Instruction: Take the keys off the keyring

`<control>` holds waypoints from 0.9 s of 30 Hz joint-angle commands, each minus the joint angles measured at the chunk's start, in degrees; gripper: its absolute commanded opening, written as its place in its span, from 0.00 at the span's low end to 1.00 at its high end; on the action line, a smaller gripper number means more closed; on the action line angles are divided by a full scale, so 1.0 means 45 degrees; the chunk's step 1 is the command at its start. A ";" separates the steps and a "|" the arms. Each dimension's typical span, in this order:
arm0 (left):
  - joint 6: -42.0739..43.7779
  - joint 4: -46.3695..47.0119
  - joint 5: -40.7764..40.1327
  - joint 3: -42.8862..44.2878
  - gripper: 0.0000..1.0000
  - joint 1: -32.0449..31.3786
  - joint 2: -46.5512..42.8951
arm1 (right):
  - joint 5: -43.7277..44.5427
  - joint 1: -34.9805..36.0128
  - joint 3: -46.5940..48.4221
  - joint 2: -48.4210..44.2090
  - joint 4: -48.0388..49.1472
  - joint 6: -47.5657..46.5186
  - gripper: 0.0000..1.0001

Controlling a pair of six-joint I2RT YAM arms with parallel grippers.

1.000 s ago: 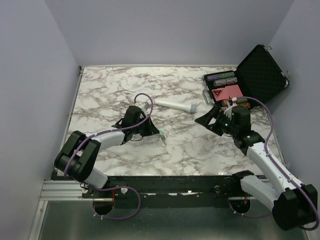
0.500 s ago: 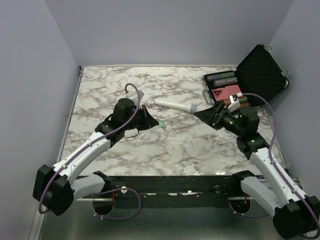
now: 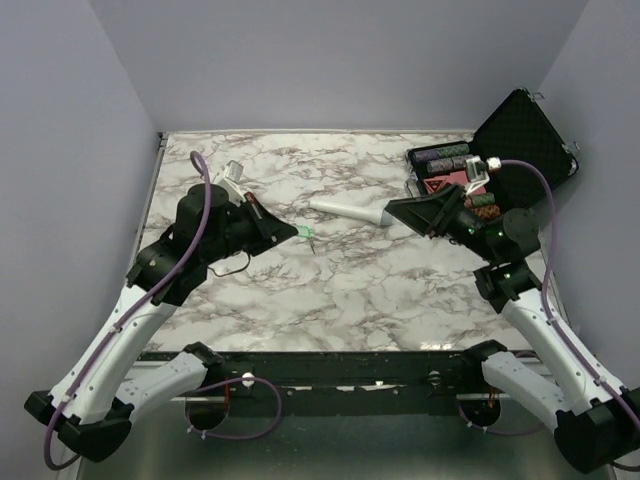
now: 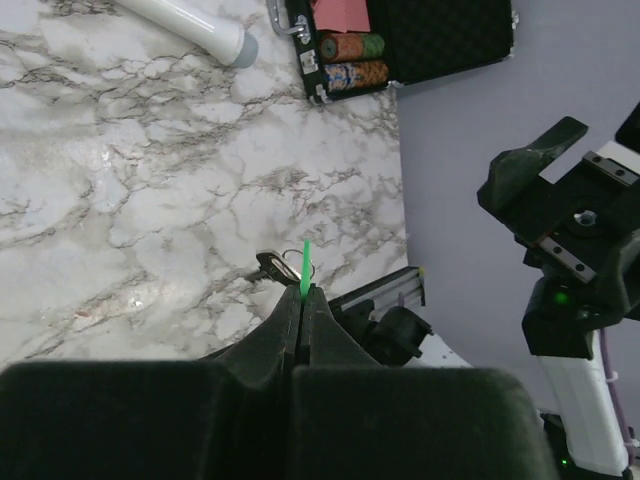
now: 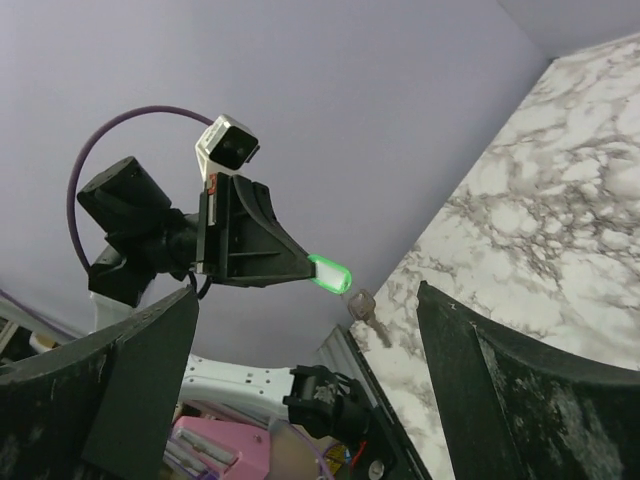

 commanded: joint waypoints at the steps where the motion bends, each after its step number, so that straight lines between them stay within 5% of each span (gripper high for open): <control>1: -0.0913 -0.1998 -0.0653 0.1649 0.00 -0.0076 -0.0195 | 0.0525 0.1041 0.1559 0.1406 0.0651 -0.0730 0.96; 12: -0.2534 -0.3719 -0.1143 0.3702 0.00 -0.0076 -0.0136 | 0.2205 0.5201 0.3983 0.5237 0.3499 -0.1435 0.87; 27: -0.3882 -0.3309 -0.1415 0.3448 0.00 -0.0095 -0.1288 | 0.2772 0.6981 0.3319 0.5862 0.5084 -0.1494 0.71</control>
